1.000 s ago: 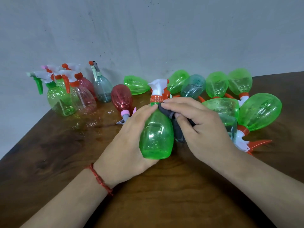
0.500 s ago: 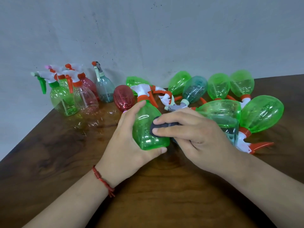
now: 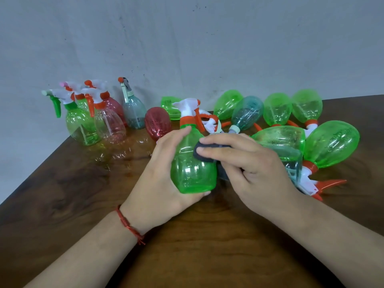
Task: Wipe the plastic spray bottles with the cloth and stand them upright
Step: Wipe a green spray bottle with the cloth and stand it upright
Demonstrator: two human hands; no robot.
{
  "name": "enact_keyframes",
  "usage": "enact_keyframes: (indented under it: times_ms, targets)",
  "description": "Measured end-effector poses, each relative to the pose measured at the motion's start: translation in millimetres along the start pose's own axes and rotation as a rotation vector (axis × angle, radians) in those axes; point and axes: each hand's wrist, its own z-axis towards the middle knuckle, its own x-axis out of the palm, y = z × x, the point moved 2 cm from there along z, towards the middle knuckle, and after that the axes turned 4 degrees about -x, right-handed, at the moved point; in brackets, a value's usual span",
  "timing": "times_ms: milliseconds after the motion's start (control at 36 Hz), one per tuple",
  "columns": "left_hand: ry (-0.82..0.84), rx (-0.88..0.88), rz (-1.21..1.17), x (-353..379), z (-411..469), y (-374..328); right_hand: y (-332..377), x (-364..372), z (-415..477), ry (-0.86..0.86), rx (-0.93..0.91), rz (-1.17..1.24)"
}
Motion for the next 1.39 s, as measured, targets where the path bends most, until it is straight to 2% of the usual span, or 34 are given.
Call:
enact_keyframes:
  times_ms: [167, 361, 472, 639, 806, 889, 972, 1222, 1389]
  targets:
    - [0.082, 0.107, 0.058, 5, 1, -5, -6, 2, 3, -0.072, 0.228, 0.184]
    - [0.082, 0.142, 0.099, 2, 4, -3, -3, 0, 5, -0.087, 0.212, 0.165]
    - [0.035, 0.037, 0.042, 0, -1, 1, 0, 2, 3, -0.03, 0.15, 0.152]
    - [-0.083, -0.26, -0.138, -5, -2, 3, 5, 5, -1, 0.055, -0.026, 0.048]
    - [-0.128, -0.39, -0.282, -3, 2, 2, 6, 4, 0, 0.077, -0.153, -0.014]
    - [-0.139, -0.399, -0.299, -5, 3, 3, 6, 4, 0, 0.073, -0.181, -0.027]
    - [-0.117, -0.346, -0.251, -8, 2, 1, 5, 4, -1, 0.038, -0.125, 0.009]
    - [0.097, -0.059, -0.063, -6, -2, -8, -2, 1, 2, -0.04, 0.187, 0.174]
    - [0.129, -0.04, -0.154, -1, -6, -11, -8, 0, 5, -0.078, 0.344, 0.285]
